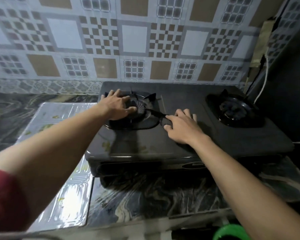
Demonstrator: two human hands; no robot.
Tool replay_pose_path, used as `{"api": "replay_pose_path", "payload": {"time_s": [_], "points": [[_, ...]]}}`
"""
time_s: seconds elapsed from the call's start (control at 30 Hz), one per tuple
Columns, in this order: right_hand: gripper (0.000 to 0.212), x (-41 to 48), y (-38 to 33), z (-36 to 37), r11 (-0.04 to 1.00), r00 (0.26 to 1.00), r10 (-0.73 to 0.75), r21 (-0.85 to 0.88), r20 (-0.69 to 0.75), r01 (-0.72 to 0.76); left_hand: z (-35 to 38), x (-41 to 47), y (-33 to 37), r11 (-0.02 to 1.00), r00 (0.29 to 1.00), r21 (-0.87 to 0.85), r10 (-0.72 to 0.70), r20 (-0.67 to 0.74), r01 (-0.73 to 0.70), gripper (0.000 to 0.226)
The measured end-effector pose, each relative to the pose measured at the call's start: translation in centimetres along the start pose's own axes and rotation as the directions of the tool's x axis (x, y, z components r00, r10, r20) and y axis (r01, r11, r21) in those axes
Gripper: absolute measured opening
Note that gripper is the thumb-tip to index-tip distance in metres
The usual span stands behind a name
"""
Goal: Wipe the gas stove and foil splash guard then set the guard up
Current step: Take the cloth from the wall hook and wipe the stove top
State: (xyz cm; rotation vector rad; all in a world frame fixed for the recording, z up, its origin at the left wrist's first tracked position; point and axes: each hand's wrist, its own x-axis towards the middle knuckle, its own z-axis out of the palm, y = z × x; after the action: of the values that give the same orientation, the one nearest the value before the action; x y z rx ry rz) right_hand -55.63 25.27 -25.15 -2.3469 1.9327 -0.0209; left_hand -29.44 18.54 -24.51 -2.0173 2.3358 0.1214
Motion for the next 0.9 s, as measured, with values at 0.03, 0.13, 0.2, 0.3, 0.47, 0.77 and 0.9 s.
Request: {"api": "replay_pose_path", "payload": {"time_s": [0.03,0.13,0.2,0.3,0.47,0.77,0.9], "points": [[0.05,-0.3,0.0,0.7,1.0,0.999,-0.013,0.012,-0.035,0.014,0.0,0.1,-0.5,1.0,1.0,0.013,0.011,0.026,-0.011,0.083],[0.051,-1.5,-1.0,2.5,0.989,0.998,-0.021,0.145,-0.059,0.03,0.3,0.5,-1.3,0.998,0.996,0.052,0.04,0.074,-0.044,0.088],[0.053,-2.6,-2.1,3.3,0.986,0.996,0.006,0.168,-0.091,0.009,0.5,0.7,-1.6,0.995,0.995,0.067,0.064,0.082,-0.069,0.089],[0.052,-4.4,-4.5,4.4,0.98,0.984,0.086,0.193,-0.156,-0.055,0.7,1.0,-2.9,0.989,0.989,0.075,0.12,0.083,-0.127,0.086],[0.052,-6.5,-11.1,6.1,0.963,0.95,0.198,0.23,-0.241,-0.142,1.2,1.4,-4.1,0.984,0.981,0.006,0.178,0.078,-0.179,0.073],[0.046,-5.5,-22.7,7.2,0.974,0.938,0.056,0.224,-0.343,0.024,1.5,1.8,-4.3,0.981,0.978,-0.127,0.162,0.134,-0.145,0.06],[0.043,-5.1,-24.6,7.4,0.974,0.923,-0.043,0.191,-0.382,0.124,1.5,2.0,-4.6,0.974,0.972,-0.159,0.182,0.145,-0.159,0.06]]}}
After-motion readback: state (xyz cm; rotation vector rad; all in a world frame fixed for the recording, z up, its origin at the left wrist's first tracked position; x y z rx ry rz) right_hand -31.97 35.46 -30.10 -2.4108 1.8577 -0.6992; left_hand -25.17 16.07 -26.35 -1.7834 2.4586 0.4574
